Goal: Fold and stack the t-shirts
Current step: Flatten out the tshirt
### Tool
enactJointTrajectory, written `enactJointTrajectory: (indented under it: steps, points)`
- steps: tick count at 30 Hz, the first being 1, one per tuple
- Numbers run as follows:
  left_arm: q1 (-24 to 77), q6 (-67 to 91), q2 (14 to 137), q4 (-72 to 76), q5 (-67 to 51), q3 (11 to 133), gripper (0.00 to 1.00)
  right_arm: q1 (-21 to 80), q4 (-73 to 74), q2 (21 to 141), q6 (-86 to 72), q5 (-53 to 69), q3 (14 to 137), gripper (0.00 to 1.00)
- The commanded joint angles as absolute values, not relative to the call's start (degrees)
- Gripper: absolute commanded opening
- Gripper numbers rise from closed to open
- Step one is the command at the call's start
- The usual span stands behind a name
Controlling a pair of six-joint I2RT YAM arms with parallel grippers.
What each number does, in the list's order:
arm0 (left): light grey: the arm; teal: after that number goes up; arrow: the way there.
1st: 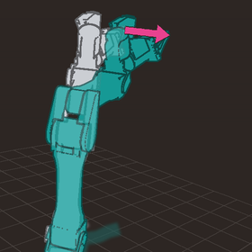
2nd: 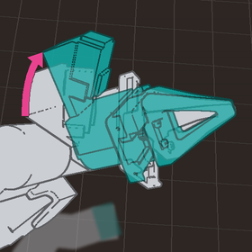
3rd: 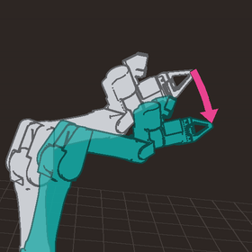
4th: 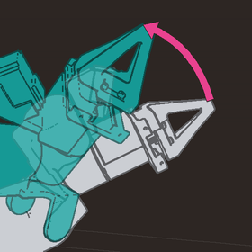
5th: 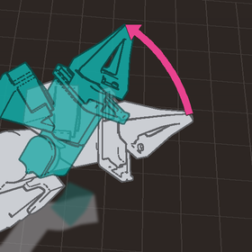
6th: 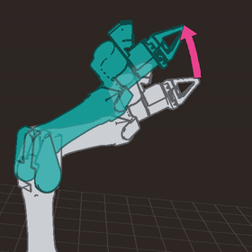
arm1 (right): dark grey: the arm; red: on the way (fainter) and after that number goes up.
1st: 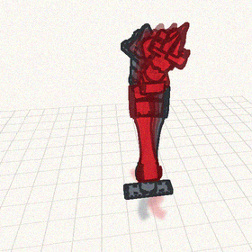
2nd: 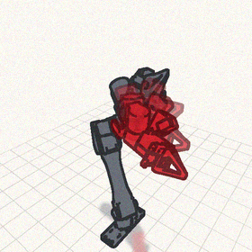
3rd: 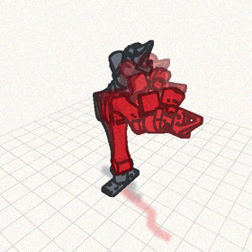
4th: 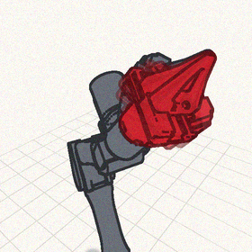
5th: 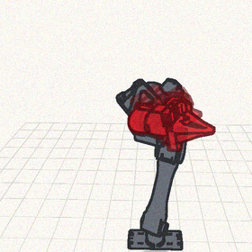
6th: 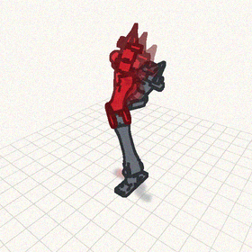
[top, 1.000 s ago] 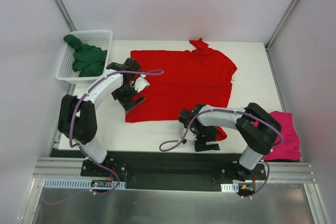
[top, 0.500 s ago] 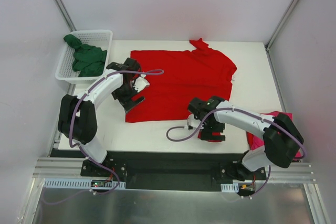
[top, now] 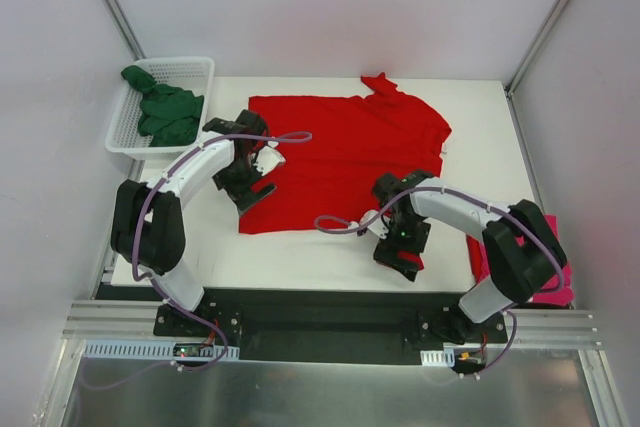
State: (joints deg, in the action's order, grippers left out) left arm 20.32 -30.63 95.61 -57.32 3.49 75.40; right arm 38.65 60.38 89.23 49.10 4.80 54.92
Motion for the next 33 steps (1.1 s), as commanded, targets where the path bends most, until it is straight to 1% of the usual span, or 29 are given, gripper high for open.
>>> enactJointTrajectory:
  steps: [1,6,7,11,19,23,28,31,33]
  points:
    - [20.83,-31.03,96.5,-59.15,2.46,76.81,0.98,35.43,61.18,90.87,44.66,18.0,58.36,0.92]
    - [20.83,-31.29,97.47,-59.76,2.37,77.96,0.98,31.39,59.6,94.13,39.39,21.1,60.46,0.92]
    - [20.83,-31.29,97.82,-59.77,2.37,78.39,0.98,30.85,58.55,94.57,37.37,18.22,60.64,0.92]
    - [20.83,-31.55,98.0,-60.21,2.46,79.01,0.98,28.21,58.09,96.33,31.83,14.6,62.31,0.92]
    - [20.92,-31.2,99.31,-60.29,1.85,79.8,0.98,28.04,56.95,97.47,29.97,6.77,60.82,0.92]
    - [21.01,-31.03,99.93,-60.56,1.67,80.77,0.98,29.79,55.64,97.21,30.5,2.47,58.9,0.92]
    - [21.36,-31.11,100.2,-60.73,1.67,80.95,0.98,30.41,55.2,98.79,30.76,0.62,58.71,0.9]
    - [21.45,-31.03,100.11,-60.91,1.84,80.77,0.98,31.29,55.46,100.37,31.03,0.79,59.06,0.86]
    - [21.45,-31.2,100.02,-60.82,2.02,80.77,0.98,31.55,55.37,100.02,31.03,0.97,59.06,0.8]
